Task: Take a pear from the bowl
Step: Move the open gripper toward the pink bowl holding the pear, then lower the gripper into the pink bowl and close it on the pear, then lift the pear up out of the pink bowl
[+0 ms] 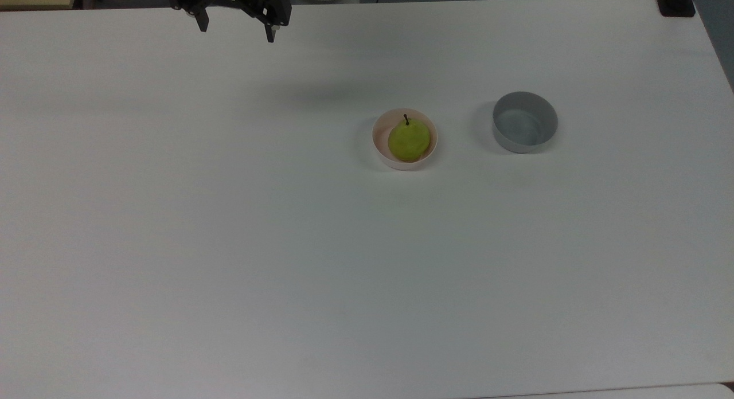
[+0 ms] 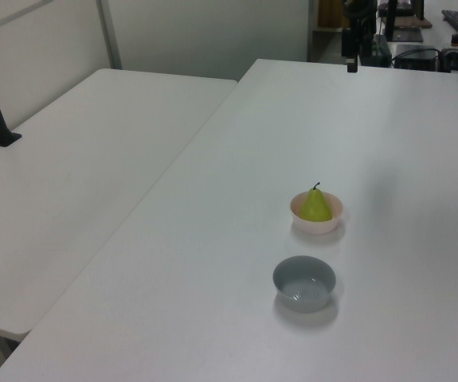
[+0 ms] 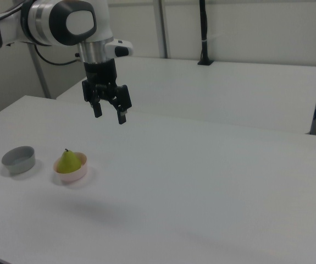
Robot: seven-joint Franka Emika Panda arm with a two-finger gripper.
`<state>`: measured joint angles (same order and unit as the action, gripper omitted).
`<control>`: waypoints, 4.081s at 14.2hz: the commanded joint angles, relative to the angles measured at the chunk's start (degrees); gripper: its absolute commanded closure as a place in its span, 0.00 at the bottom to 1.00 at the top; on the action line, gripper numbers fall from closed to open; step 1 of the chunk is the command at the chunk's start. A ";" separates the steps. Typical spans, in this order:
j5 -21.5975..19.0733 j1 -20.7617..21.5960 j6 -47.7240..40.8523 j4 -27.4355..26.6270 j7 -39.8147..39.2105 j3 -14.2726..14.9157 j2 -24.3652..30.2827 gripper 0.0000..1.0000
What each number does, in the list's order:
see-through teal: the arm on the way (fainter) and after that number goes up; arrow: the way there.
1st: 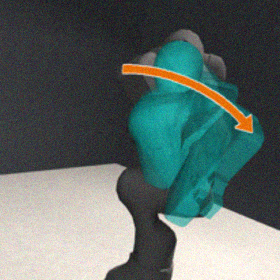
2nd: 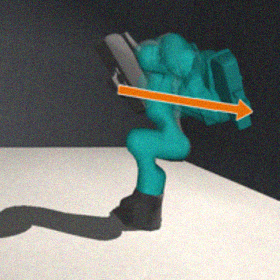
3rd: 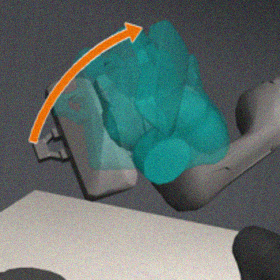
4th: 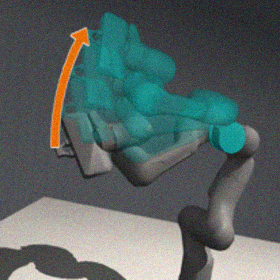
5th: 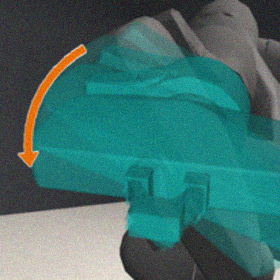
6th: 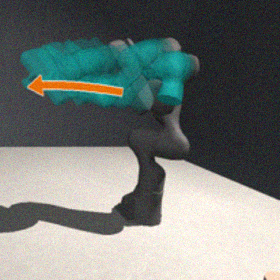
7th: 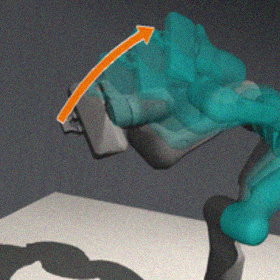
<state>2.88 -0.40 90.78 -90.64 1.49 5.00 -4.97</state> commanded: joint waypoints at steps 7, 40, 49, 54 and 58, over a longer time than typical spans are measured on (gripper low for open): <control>-0.86 -0.22 -1.84 -1.12 -0.79 -0.17 1.28 0.00; 3.97 24.92 9.50 1.26 -2.46 -0.96 -24.83 0.24; 3.36 24.22 7.84 1.78 -3.16 -0.96 -19.48 0.36; 3.09 24.04 4.05 1.87 -3.77 -0.26 -9.46 0.36; 3.09 20.80 1.42 1.87 -6.31 -0.25 -6.63 0.35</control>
<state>6.15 22.46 94.05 -87.24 -1.96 4.10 -13.91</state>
